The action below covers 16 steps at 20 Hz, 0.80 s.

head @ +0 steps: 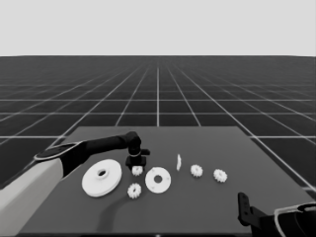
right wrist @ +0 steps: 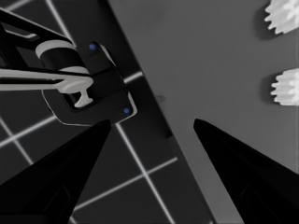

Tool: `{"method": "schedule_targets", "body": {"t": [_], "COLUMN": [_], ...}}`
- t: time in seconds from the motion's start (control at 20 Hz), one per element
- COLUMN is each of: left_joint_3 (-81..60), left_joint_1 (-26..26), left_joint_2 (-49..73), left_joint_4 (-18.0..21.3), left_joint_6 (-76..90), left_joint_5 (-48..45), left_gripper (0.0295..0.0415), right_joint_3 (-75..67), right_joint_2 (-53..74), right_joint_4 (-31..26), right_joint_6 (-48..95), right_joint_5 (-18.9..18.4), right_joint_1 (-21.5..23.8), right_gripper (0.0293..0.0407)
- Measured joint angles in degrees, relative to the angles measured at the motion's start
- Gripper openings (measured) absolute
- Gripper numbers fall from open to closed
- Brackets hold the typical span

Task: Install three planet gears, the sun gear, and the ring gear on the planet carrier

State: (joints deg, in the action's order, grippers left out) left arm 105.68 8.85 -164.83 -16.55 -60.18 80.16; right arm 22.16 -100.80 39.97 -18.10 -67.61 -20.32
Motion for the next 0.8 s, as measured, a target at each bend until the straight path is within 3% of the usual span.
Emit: {"method": "schedule_targets", "body": {"t": [0.15,0.25,0.35,0.65,0.8], "left_joint_3": [0.1,-13.4,-12.7,-11.0,-4.6], "left_joint_1": [0.1,-12.2,-18.5,-21.2,-21.2], "left_joint_2": [0.0,4.9,4.5,3.9,-6.7], "left_joint_4": [-0.1,10.9,16.1,18.6,18.8], "left_joint_6": [0.0,-6.9,-6.6,-5.6,-9.8], "left_joint_5": [-0.1,8.1,9.7,10.5,10.5], "left_gripper": [0.0312,0.0313,0.0312,0.0312,0.0312], "right_joint_3": [0.0,0.0,0.0,0.0,0.0], "right_joint_2": [0.0,0.0,0.0,0.0,0.0], "right_joint_4": [0.0,0.0,0.0,0.0,0.0], "right_joint_6": [0.0,0.0,0.0,0.0,0.0], "right_joint_5": [0.0,0.0,0.0,0.0,0.0], "right_joint_1": [0.0,0.0,0.0,0.0,0.0], "right_gripper": [0.0385,0.0385,0.0385,0.0385,0.0385]}}
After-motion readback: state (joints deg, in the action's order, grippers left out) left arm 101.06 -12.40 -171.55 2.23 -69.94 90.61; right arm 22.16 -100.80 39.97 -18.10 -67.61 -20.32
